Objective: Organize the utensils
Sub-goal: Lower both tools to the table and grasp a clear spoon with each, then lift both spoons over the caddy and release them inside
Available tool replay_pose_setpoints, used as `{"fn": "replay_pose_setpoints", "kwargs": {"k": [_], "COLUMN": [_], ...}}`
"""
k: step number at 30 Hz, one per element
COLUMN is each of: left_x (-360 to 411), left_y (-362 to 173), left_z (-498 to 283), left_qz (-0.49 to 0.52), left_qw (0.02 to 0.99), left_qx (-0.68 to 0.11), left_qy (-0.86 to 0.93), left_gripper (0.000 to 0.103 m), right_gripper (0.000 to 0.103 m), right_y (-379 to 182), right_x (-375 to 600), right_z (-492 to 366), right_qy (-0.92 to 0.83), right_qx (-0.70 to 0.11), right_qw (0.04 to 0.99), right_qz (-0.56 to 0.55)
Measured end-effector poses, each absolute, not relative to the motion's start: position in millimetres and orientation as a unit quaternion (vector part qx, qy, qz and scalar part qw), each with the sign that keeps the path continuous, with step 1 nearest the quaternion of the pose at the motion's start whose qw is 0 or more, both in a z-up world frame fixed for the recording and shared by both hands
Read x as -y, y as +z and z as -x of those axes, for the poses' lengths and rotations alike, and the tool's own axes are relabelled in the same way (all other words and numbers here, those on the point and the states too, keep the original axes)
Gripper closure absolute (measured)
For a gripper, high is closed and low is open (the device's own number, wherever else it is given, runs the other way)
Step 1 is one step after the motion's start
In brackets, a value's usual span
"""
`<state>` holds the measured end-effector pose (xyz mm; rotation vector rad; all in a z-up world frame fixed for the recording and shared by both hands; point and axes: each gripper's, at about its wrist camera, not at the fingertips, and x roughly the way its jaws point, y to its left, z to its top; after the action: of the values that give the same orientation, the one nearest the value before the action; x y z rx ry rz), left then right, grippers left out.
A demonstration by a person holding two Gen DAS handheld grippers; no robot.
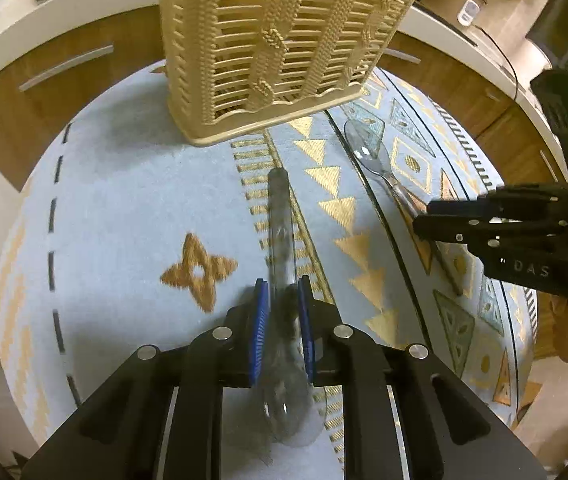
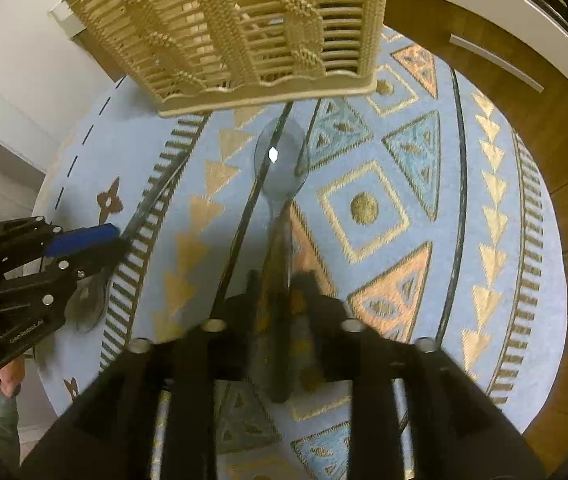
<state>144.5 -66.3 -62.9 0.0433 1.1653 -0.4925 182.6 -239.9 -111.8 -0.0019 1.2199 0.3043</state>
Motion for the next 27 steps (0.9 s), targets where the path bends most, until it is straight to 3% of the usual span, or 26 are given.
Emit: {"fn": "replay_pose_setpoints", "kwargs": {"k": [1,4,7,12,13,14,21,27], "left_x": [67.9,76.3,88.9,107.2,112.4,116.1,114.8,90.2], "left_y": [-63.1,-62.0,-61.8,-60.9,-60.9,-61.2,-54.3,-8.0], "left_z": [-149.2,-156.9,-162.2,-158.1,-154.3,-151.3,-132.1,-114.9], "left_qz": [-0.025,-0.045,-0.075,-0.141,-0.166,-0.180,-0.157,-0.080], "left_qw": [0.805,0.797,0.786,0.775,0.777,0.778,0.791,0.843], "left_qx": [-0.547,-0.553,-0.560,-0.563,-0.557,-0.553,-0.537,-0.463], "left_qy": [-0.229,-0.239,-0.249,-0.248,-0.242,-0.239,-0.246,-0.262], "left_gripper": [0.089,0.088,0.080,0.080,0.092,0.092,0.093,0.093], "right_gripper": [0.057,0.057,0.058,0.083,0.090,0.093,0.093,0.093], "right_y": [-109.1,-102.5,-103.1,-110.4,-109.9,-110.3,-106.4,-73.6], "right_x": [242.4,241.1,234.5,216.8,213.6,211.3,234.5,268.7], "right_z": [-183.9,-191.1,-197.3,-200.1,-199.0,-198.5,-179.6,-146.9], "right_qy": [0.139,0.141,0.145,0.131,0.127,0.127,0.134,0.158], "right_qx": [-0.568,-0.557,-0.565,-0.583,-0.582,-0.584,-0.581,-0.546], "right_qw": [0.812,0.818,0.812,0.800,0.801,0.800,0.802,0.823], "right_qz": [0.001,0.002,0.007,0.047,0.058,0.063,0.030,0.000]}}
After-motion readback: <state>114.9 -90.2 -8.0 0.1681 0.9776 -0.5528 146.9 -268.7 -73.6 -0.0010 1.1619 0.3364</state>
